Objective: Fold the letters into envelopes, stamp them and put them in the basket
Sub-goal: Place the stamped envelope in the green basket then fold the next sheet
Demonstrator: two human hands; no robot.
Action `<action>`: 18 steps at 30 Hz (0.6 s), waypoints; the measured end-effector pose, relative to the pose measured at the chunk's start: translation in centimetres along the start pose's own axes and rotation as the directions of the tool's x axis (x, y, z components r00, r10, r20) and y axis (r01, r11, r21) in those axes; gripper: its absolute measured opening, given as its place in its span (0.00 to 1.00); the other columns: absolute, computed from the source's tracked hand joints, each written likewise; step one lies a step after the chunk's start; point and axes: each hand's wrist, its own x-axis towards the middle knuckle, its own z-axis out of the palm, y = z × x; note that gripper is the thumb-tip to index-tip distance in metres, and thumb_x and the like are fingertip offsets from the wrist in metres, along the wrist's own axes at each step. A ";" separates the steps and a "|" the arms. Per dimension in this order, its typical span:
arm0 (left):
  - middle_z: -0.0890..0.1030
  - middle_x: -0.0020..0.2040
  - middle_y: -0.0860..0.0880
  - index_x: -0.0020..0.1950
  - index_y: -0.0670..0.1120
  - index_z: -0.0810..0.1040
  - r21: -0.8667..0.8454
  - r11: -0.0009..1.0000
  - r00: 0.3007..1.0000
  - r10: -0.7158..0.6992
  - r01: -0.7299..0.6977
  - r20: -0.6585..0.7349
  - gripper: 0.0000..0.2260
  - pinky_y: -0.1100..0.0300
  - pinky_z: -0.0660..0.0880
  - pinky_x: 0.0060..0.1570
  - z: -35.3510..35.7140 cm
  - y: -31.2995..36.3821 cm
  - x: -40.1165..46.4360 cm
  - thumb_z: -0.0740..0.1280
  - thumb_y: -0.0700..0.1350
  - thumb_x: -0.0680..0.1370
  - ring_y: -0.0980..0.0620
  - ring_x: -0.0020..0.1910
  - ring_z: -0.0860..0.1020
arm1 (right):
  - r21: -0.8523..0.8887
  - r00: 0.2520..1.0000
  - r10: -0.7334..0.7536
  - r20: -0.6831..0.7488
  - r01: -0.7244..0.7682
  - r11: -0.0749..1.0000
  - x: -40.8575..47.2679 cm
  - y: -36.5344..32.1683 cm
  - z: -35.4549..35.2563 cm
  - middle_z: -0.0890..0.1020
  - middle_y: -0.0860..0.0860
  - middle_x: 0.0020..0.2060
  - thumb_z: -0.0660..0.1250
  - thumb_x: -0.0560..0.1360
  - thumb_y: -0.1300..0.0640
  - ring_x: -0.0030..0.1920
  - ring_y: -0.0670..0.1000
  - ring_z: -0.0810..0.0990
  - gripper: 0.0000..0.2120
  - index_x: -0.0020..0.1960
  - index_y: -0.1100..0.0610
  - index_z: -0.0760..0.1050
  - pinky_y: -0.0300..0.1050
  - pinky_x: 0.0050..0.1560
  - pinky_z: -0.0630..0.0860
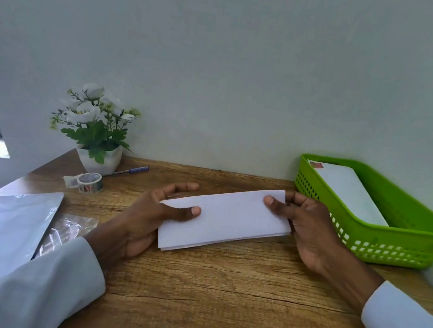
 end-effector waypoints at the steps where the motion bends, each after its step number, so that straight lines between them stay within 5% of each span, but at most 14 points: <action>1: 0.84 0.55 0.42 0.61 0.49 0.80 -0.004 1.000 1.000 -0.002 0.002 0.015 0.26 0.55 0.82 0.40 0.0 0.0 0.1 0.75 0.33 0.65 0.43 0.51 0.84 | 0.061 1.000 0.017 -0.016 -0.016 0.998 0.0 0.1 0.2 0.87 0.57 0.44 0.77 0.64 0.63 0.42 0.52 0.84 0.13 0.49 0.62 0.82 0.44 0.44 0.81; 4: 0.82 0.57 0.42 0.60 0.49 0.80 0.029 0.998 0.997 0.059 -0.057 -0.055 0.28 0.55 0.82 0.42 0.2 -0.1 0.4 0.76 0.31 0.62 0.42 0.53 0.82 | 0.137 0.992 0.099 0.080 -0.109 0.985 -0.1 0.3 0.1 0.87 0.56 0.47 0.76 0.62 0.60 0.45 0.52 0.84 0.18 0.52 0.60 0.81 0.44 0.41 0.83; 7: 0.83 0.57 0.42 0.60 0.48 0.80 -0.007 0.993 0.987 0.116 -0.118 -0.113 0.28 0.53 0.83 0.44 0.0 -0.2 0.8 0.76 0.32 0.61 0.42 0.54 0.82 | 0.020 0.955 0.210 0.209 -0.219 0.976 -0.6 0.5 0.2 0.86 0.56 0.53 0.77 0.61 0.62 0.46 0.52 0.85 0.26 0.58 0.61 0.78 0.44 0.37 0.84; 11: 0.84 0.56 0.42 0.62 0.45 0.79 -0.138 0.989 0.999 0.043 -0.045 -0.015 0.23 0.48 0.82 0.50 -0.1 -0.1 0.2 0.73 0.35 0.67 0.42 0.55 0.82 | 0.097 0.965 0.185 0.183 -0.205 0.974 -0.6 0.7 0.5 0.86 0.57 0.52 0.77 0.59 0.66 0.45 0.51 0.86 0.27 0.58 0.64 0.78 0.39 0.34 0.82; 15: 0.82 0.56 0.42 0.60 0.41 0.79 0.041 0.999 0.999 -0.009 0.011 -0.038 0.23 0.55 0.82 0.33 0.2 -0.2 0.1 0.76 0.34 0.66 0.47 0.46 0.84 | 0.109 0.971 0.180 0.160 -0.198 0.974 -0.7 0.8 0.4 0.86 0.57 0.51 0.77 0.59 0.66 0.44 0.52 0.86 0.26 0.57 0.64 0.78 0.39 0.33 0.82; 18: 0.83 0.55 0.42 0.57 0.37 0.80 0.121 0.992 0.993 -0.016 0.030 -0.119 0.22 0.60 0.81 0.31 -0.3 0.1 0.7 0.77 0.36 0.64 0.48 0.45 0.83 | -0.032 0.967 0.205 0.151 -0.202 0.979 -0.5 0.4 -0.1 0.87 0.55 0.49 0.77 0.63 0.67 0.41 0.49 0.86 0.19 0.53 0.64 0.81 0.39 0.32 0.82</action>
